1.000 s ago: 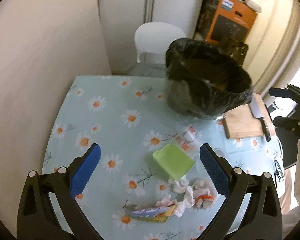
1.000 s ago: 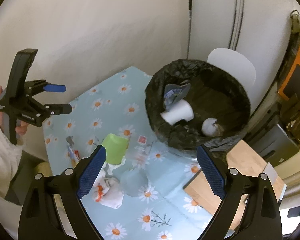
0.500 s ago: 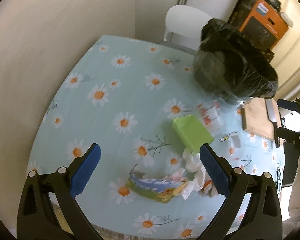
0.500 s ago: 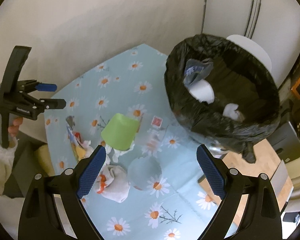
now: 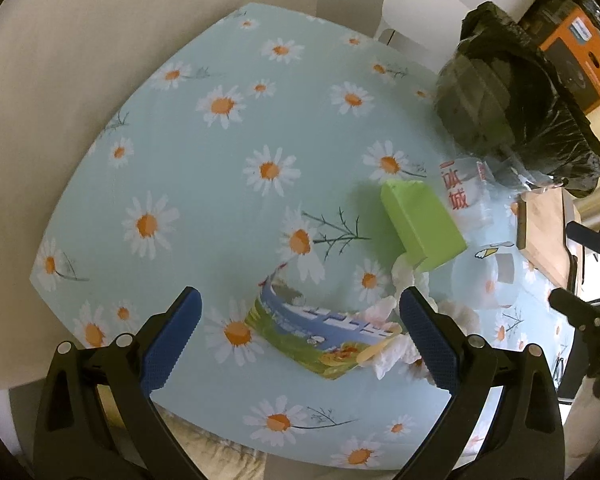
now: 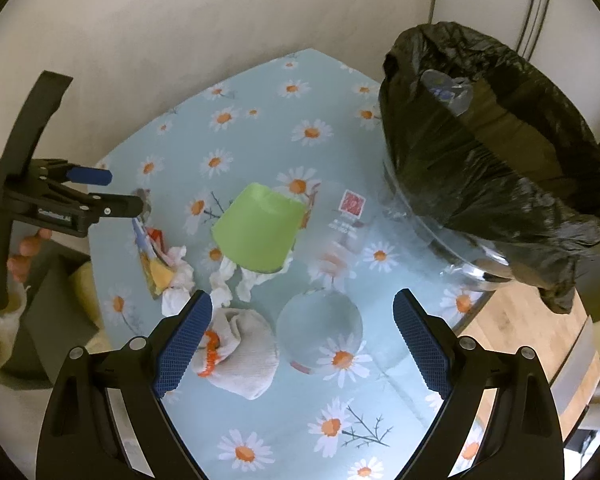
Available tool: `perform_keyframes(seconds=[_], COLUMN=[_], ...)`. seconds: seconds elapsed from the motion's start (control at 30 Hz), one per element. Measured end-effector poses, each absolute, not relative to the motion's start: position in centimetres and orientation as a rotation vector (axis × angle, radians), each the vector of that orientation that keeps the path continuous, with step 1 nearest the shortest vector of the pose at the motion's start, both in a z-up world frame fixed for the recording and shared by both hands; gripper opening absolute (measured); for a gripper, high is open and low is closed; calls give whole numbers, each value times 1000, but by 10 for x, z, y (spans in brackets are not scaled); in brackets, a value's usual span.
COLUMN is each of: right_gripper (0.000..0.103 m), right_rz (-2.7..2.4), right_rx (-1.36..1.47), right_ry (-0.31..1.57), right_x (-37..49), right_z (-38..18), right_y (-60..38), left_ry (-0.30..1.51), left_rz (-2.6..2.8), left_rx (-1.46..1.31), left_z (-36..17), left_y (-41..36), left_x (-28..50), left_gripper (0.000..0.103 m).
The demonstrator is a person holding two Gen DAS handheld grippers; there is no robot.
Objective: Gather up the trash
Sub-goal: 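Move both tools back over the table toward the remaining trash, then grasp the juice box with left tool while right tool grasps the clear cup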
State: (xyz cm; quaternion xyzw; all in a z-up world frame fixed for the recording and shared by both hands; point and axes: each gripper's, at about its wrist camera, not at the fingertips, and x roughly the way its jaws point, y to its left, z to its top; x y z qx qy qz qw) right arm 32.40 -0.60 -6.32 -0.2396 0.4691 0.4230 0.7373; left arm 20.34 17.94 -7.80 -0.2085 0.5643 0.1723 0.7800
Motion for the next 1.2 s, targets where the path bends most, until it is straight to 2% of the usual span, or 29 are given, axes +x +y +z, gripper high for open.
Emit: perform_keyframes(seconds=[0.63,0.67,0.73,0.77,0.8,0.83,0.87,0.9,0.93,0.97,1.0,1.07,1.2], right_gripper=[88,88,88,87,85,71,58,57,51,45,44,39,38], right_rz=[846,840,828,833,843,848,843,838,842,844,845,853,860], right_rx=[-539,-533,-522,-510,-482,-450,-431,-416,-393,-387,-386,-391,-393], right_ry=[1106,1113,1132,1146,1164,1180,1199,1209,1218,1220,1223,1230,1228], right_x=[322,323,324,325,326,328,331,333,334,335,336,335,333], right_z=[-125,-128,-135,-137,-139,-141,-144,-145,-145,-144,-143,-142,-135], right_y=[-6,-6,-7,-7,-9,-10,-11,-12,-14,-15,-16,-18,-24], left_ry=[1298,1297,1296,1297,1300,1306,1314,1319,1321,1325,1333,1339,1332], left_rz=[428,420,391,377,361,353,344,328,318,308,302,297,286], left_rx=[-671,-691,-733,-734,-726,-722,-722,-732,-738,-743,-745,-731,-697], left_z=[-130,-132,-135,-136,-136,-137,-137,-138,-139,-139,-140,-139,-128], left_y=[185,185,187,186,185,185,184,184,185,184,184,183,180], left_x=[199,198,196,196,196,197,197,196,197,196,195,194,190], left_gripper=[95,93,77,75,66,53,48,41,29,23,15,12,10])
